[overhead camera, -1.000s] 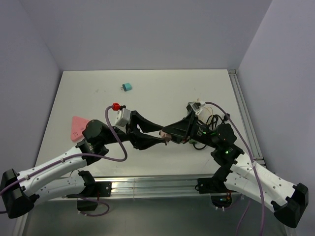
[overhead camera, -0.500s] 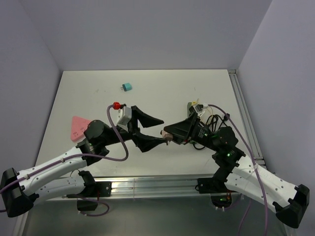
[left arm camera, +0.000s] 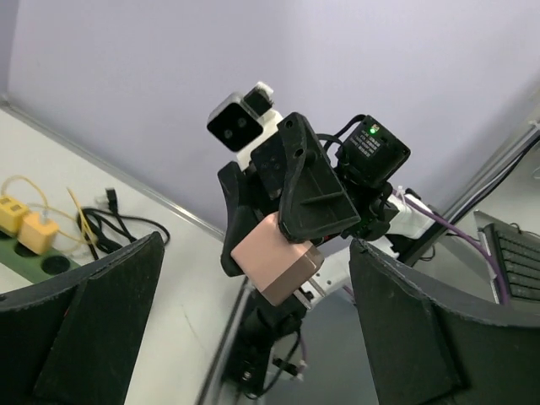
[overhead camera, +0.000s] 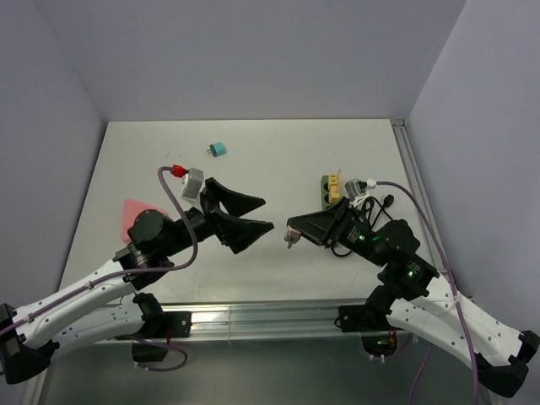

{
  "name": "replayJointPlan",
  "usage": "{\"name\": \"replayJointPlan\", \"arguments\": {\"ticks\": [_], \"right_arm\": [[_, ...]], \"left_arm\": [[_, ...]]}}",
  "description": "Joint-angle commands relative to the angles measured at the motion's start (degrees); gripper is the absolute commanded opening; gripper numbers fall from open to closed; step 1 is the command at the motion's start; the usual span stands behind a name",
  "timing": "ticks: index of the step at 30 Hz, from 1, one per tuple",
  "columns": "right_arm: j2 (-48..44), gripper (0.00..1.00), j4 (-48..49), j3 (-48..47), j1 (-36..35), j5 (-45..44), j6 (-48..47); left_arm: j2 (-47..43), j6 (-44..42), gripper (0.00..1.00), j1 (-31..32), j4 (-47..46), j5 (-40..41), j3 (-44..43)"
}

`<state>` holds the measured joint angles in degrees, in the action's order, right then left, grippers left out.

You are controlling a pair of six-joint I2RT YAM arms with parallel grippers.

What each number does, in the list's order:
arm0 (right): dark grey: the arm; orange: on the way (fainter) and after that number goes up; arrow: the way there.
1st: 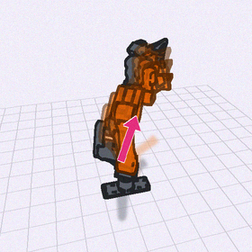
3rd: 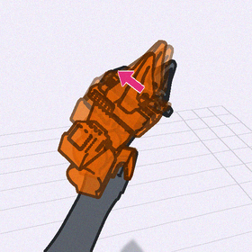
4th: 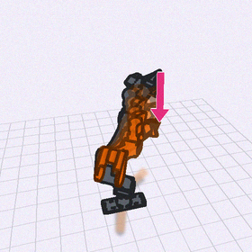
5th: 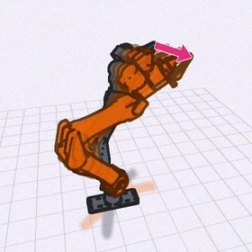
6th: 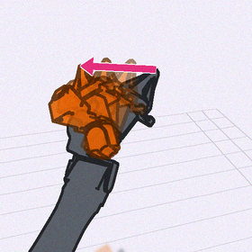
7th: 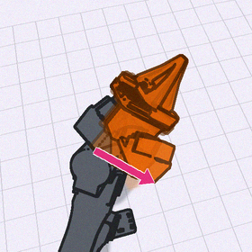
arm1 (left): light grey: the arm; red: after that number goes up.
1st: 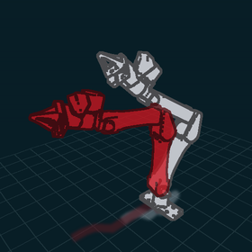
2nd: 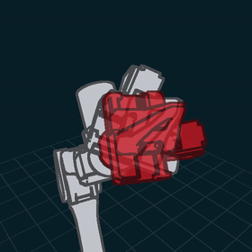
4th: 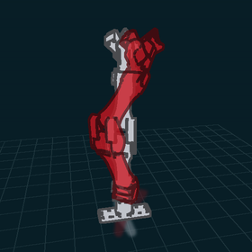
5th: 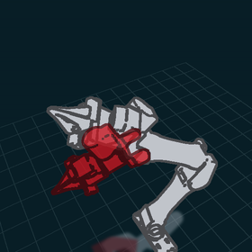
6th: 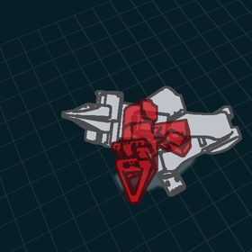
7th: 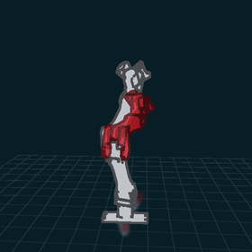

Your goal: Insert the plug

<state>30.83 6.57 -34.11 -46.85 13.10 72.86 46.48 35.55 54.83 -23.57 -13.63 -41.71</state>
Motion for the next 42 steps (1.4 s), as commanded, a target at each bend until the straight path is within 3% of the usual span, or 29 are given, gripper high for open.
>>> {"name": "replayJointPlan", "arguments": {"ticks": [1,12,27,31,42], "right_arm": [[-0.9,0.0,0.9,-1.6,-1.0,-2.9,-4.7],[-0.3,0.0,1.3,-0.8,-3.8,-8.7,-7.1],[-0.3,0.0,2.1,-0.6,-7.1,-15.9,-13.4],[-0.5,0.0,2.3,-0.4,-8.3,-18.5,-16.6],[1.4,0.0,4.9,0.8,-9.1,-19.3,-17.1]], "left_arm": [[3.3,7.0,0.95,-0.1,2.0,-2.5,-2.5],[9.6,14.9,0.93,0.6,-5.4,-8.0,-0.3],[11.1,16.3,0.89,3.1,-3.0,-6.8,-1.9],[11.4,17.6,0.82,3.3,-1.4,-6.8,-2.4],[12.5,21.0,0.77,3.3,-6.2,-8.9,-1.9]]}}
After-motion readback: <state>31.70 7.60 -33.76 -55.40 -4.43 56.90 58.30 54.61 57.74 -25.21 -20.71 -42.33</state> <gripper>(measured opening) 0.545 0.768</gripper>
